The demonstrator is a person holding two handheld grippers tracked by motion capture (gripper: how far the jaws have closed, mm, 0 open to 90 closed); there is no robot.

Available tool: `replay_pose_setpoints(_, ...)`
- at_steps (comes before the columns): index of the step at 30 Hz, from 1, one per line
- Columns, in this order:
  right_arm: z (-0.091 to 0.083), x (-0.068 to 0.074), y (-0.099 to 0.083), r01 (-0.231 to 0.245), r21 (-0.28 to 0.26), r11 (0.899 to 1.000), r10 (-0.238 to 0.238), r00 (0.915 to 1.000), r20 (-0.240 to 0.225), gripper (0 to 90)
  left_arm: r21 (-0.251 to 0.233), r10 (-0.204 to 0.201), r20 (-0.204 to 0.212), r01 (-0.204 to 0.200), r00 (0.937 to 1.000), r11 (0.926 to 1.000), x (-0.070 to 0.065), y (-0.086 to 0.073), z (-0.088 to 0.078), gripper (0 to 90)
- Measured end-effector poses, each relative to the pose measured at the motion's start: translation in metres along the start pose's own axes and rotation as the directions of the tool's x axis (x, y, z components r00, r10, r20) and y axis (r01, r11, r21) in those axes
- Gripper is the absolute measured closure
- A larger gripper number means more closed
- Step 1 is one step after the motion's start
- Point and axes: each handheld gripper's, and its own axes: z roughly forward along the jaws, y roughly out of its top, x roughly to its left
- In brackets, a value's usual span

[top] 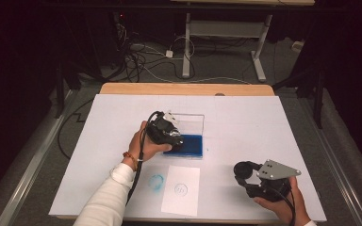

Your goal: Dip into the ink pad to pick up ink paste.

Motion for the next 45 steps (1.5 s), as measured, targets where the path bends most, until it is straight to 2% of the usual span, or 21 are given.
replay_pose_setpoints(5, -0.001, -0.001, 0.000, -0.004, -0.003, 1.000, 0.004, 1.0000, 0.002, 38.9, -0.046, -0.002, -0.012, 0.002, 0.9999, 0.9990, 0.005, 0.010, -0.026, 54.9)
replay_pose_setpoints(8, -0.001, -0.001, 0.000, -0.003, -0.004, 1.000, 0.003, 1.0000, 0.004, 38.9, -0.059, 0.001, -0.017, -0.002, 0.9999, 0.9982, 0.005, 0.015, -0.035, 55.0)
replay_pose_setpoints(19, -0.003, 0.000, 0.001, -0.003, -0.017, 1.000, 0.004, 0.9999, 0.015, 38.9, -0.046, 0.010, -0.014, -0.011, 0.9998, 0.9989, 0.006, 0.018, -0.041, 54.9)
replay_pose_setpoints(28, -0.001, 0.000, 0.001, -0.003, -0.010, 1.000, 0.003, 0.9999, 0.014, 38.9, -0.057, -0.005, 0.033, 0.006, 0.9995, 0.9983, 0.006, 0.014, -0.029, 54.9)
replay_pose_setpoints(38, 0.000, 0.000, -0.001, -0.004, 0.003, 1.000, 0.004, 0.9999, 0.012, 38.8, -0.024, -0.031, 0.056, 0.032, 0.9980, 0.9992, 0.008, 0.000, -0.004, 54.9)
replay_pose_setpoints(40, 0.000, -0.001, -0.002, -0.003, 0.005, 1.000, 0.003, 0.9999, 0.012, 38.9, -0.024, -0.036, 0.071, 0.038, 0.9969, 0.9990, 0.008, -0.002, -0.001, 54.9)
replay_pose_setpoints(45, 0.001, 0.000, -0.002, 0.003, 0.010, 1.000, -0.003, 0.9999, 0.011, 38.9, -0.007, -0.035, 0.072, 0.035, 0.9968, 0.9994, 0.006, -0.007, 0.007, 54.9)
